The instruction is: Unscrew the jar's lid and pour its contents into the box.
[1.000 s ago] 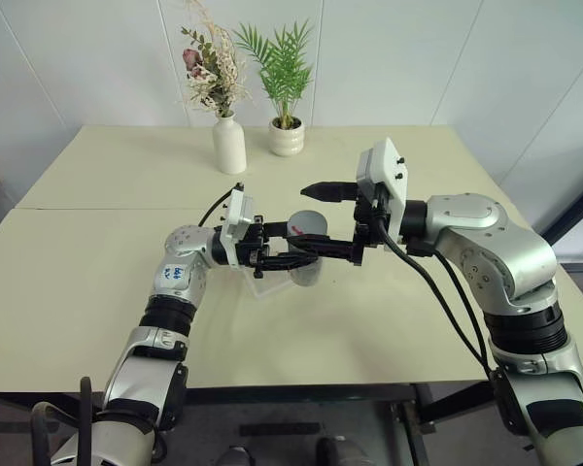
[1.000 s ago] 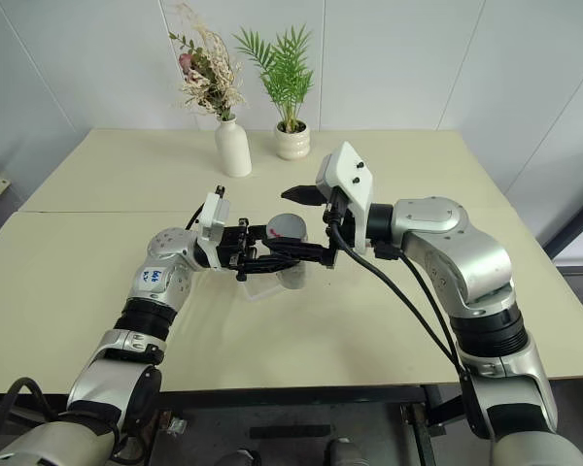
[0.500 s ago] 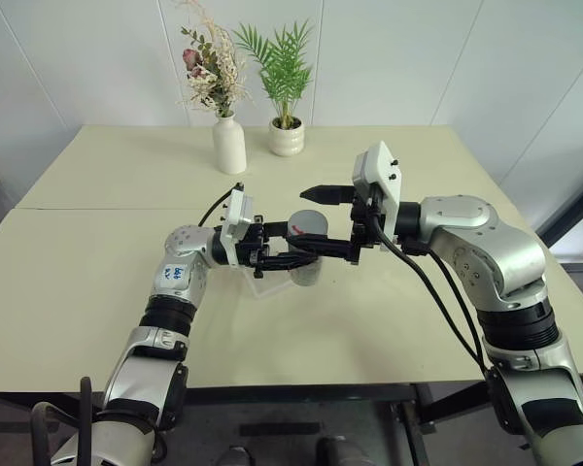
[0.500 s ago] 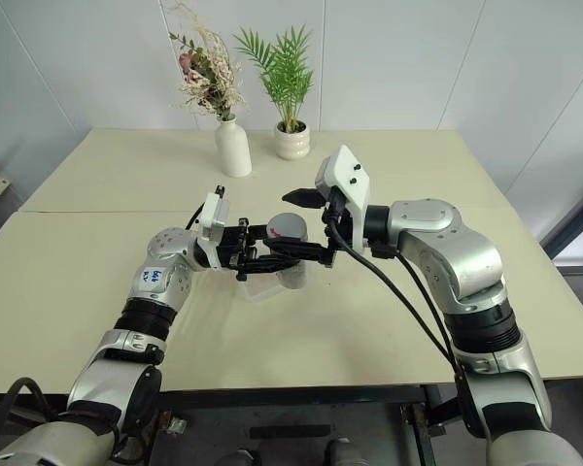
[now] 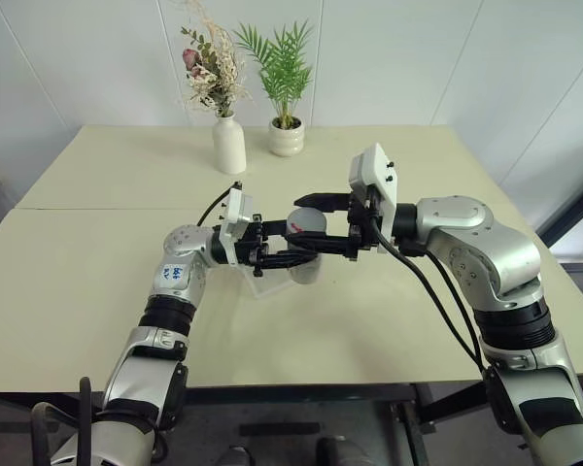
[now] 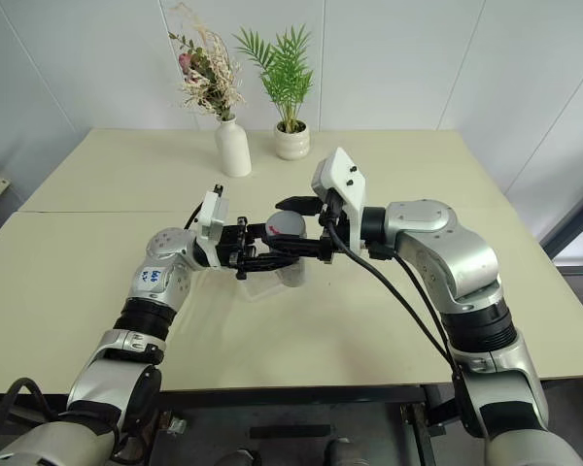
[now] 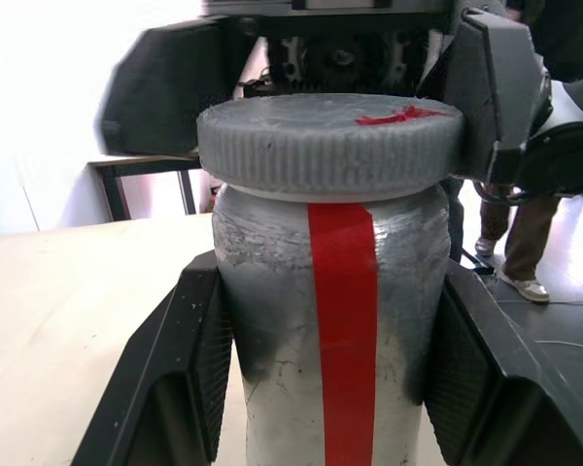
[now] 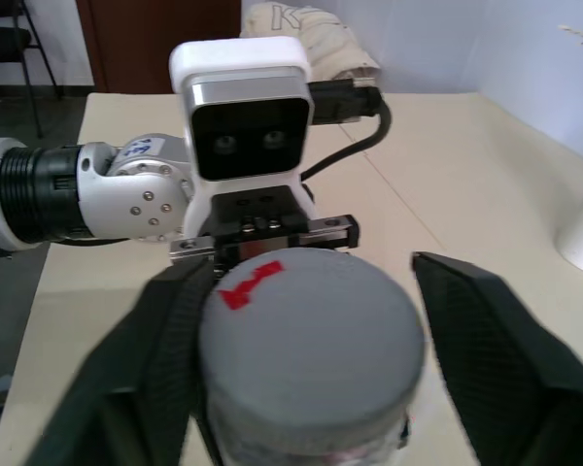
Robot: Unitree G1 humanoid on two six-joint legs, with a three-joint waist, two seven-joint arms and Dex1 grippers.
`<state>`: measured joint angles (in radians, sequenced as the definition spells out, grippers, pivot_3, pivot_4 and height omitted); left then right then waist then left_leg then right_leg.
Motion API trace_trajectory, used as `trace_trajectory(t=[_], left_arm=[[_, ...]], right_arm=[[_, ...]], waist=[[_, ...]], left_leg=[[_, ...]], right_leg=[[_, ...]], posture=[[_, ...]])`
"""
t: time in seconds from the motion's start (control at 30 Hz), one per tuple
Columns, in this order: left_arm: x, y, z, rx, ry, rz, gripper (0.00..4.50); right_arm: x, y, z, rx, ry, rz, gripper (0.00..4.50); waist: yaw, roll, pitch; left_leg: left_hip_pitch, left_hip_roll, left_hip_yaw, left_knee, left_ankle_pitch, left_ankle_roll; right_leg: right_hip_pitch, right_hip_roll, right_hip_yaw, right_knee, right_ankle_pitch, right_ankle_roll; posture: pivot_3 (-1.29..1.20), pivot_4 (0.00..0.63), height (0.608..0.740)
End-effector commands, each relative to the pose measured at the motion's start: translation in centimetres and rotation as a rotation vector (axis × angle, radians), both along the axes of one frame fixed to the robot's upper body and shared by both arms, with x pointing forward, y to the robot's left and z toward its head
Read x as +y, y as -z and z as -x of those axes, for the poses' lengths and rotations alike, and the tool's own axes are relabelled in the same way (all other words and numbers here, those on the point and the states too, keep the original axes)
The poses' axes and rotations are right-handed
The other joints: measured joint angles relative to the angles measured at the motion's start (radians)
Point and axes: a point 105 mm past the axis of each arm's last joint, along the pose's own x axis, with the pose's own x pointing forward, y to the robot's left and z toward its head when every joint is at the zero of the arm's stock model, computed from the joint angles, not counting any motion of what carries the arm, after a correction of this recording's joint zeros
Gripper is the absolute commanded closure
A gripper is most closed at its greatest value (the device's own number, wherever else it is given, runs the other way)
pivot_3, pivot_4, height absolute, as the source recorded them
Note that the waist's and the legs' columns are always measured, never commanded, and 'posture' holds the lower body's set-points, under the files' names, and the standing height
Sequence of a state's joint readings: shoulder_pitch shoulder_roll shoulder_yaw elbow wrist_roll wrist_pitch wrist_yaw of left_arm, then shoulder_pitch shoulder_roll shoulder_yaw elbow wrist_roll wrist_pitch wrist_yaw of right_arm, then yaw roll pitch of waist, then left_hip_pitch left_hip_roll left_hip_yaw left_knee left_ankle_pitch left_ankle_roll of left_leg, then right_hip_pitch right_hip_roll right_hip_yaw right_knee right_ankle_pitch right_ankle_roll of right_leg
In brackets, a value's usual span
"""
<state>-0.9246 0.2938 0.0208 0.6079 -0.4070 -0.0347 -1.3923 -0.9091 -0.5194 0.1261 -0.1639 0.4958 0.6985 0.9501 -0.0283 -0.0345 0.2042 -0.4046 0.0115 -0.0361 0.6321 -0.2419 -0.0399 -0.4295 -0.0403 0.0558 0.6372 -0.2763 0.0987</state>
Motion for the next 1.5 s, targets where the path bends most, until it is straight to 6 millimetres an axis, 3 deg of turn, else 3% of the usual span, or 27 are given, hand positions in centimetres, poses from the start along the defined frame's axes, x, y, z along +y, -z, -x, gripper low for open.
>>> trace_trajectory(t=[0.03, 1.13, 1.5], left_arm=[[-0.2, -1.0, 0.3, -0.048, 0.021, -0.002, 2.29], [0.1, 1.7, 0.9, 0.017, 0.029, -0.042, 2.29], [0.0, 1.8, 0.9, 0.027, 0.026, -0.033, 2.29]], right_arm=[[-0.1, -1.4, 0.4, -0.062, -0.001, -0.015, 1.93], [-1.3, -5.7, 0.1, -0.172, 0.005, -0.049, 1.93], [-1.5, -6.9, -0.1, -0.193, -0.001, -0.085, 1.93]], waist=[[0.000, 0.000, 0.000], [-0.001, 0.000, 0.000], [-0.001, 0.000, 0.000]], left_leg=[[0.000, 0.000, 0.000, 0.000, 0.000, 0.000], [0.000, 0.000, 0.000, 0.000, 0.000, 0.000], [0.000, 0.000, 0.000, 0.000, 0.000, 0.000]], right_leg=[[0.000, 0.000, 0.000, 0.000, 0.000, 0.000], [0.000, 0.000, 0.000, 0.000, 0.000, 0.000], [0.000, 0.000, 0.000, 0.000, 0.000, 0.000]], posture=[[0.00, 0.150, 0.740], [0.00, 0.150, 0.740], [0.00, 0.150, 0.740]])
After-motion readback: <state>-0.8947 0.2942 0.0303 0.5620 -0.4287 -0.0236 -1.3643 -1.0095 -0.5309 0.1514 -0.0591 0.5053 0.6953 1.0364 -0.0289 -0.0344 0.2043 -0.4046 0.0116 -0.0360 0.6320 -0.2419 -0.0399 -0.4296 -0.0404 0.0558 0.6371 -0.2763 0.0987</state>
